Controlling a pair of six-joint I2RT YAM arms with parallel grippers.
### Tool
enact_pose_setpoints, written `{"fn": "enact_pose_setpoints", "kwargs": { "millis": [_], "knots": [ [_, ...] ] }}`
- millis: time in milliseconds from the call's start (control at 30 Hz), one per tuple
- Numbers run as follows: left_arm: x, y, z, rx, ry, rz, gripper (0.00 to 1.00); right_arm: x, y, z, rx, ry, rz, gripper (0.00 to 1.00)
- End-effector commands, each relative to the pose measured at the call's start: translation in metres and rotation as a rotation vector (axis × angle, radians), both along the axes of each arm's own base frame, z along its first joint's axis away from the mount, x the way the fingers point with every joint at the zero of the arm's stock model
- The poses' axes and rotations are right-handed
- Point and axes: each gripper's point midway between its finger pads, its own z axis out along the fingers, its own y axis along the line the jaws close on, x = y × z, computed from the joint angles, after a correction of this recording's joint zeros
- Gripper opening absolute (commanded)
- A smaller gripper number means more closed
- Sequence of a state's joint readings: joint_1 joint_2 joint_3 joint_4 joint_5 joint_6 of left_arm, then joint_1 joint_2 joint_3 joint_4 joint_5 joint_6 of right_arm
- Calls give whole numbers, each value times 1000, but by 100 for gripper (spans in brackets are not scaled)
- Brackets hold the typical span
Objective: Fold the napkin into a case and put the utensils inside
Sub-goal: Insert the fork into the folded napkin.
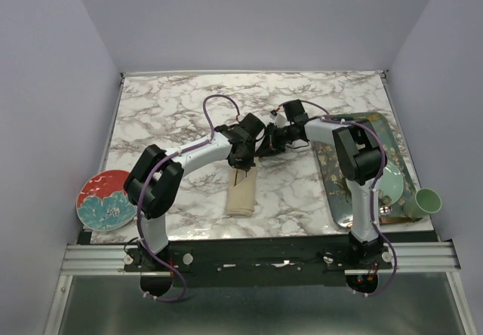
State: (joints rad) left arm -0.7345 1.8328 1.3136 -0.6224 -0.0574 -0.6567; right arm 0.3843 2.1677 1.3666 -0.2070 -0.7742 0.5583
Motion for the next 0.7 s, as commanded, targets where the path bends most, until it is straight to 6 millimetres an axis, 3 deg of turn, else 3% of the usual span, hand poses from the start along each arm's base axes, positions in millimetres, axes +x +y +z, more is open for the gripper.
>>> {"fn": "enact_pose_setpoints", "kwargs": {
  "millis": [0,433,600,667],
  "knots": [
    [-15,0,1,-12,41,-12,0,5,-6,-15,-42,-16,-30,8],
    [-22,1,-14,11,97,-20,3,6,-7,-13,-45,-29,-32,7],
    [-24,3,-17,24,112,-19,12,6,-8,-9,-45,-46,-27,7],
    [-23,2,-15,24,109,-25,22,6,-8,-7,-43,-51,-27,7]
  ]
}}
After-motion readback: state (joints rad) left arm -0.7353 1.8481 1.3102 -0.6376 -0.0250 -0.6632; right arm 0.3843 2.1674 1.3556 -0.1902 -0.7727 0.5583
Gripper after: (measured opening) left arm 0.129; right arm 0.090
